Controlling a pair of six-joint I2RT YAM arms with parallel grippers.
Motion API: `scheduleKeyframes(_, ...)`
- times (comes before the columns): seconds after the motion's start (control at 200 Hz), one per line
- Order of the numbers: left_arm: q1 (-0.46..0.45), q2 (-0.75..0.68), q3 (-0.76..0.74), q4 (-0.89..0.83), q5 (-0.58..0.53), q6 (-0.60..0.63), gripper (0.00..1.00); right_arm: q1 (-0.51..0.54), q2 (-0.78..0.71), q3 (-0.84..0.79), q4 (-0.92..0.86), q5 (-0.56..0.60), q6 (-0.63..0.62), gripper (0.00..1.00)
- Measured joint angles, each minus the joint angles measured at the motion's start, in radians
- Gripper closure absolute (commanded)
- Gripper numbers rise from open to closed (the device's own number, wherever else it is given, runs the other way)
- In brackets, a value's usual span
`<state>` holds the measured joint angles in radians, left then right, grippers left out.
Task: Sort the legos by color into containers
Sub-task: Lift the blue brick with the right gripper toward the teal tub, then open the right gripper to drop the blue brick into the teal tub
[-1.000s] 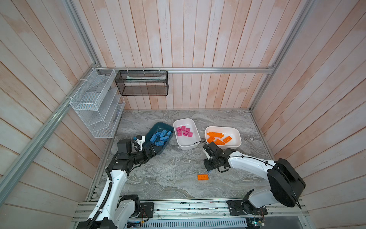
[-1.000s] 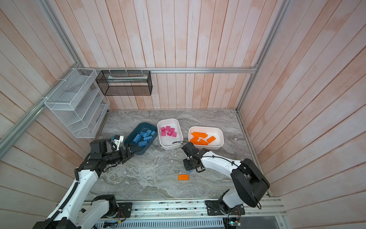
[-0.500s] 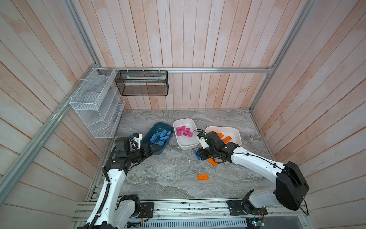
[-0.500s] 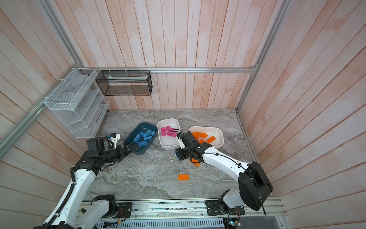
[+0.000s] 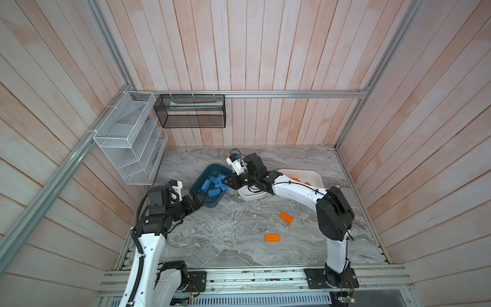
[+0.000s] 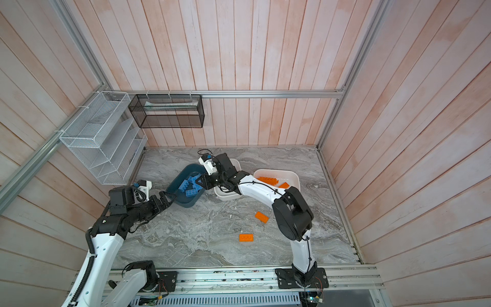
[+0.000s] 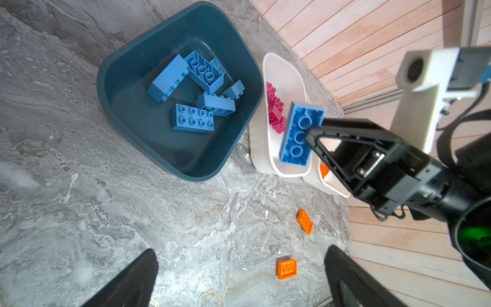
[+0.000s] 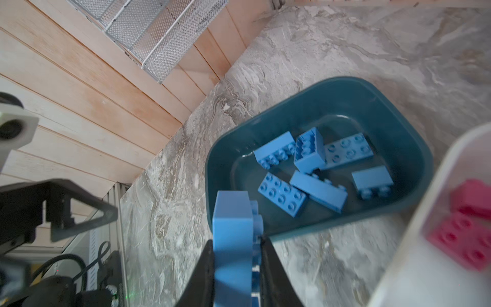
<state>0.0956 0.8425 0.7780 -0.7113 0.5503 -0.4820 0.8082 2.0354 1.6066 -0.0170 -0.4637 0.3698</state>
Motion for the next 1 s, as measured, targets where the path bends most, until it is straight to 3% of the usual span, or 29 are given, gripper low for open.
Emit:
scheduleKeyframes(0.51, 0.004, 0.008, 0.000, -0.001, -0.017, 0.009, 0.00, 0.065, 0.422, 0.407, -0.061, -0.008, 0.021, 0.74)
scheduleKeyframes(0.725, 0.005, 0.009, 0.000, 0.000, -0.016, 0.015, 0.00, 0.069, 0.458, 0.486, -0.149, 0.064, -0.042, 0.55)
scheduleKeyframes(0.995, 0.005, 0.021, 0.000, 0.001, -0.016, 0.018, 0.00, 0.039, 0.357, 0.393, -0.199, 0.179, -0.128, 0.54)
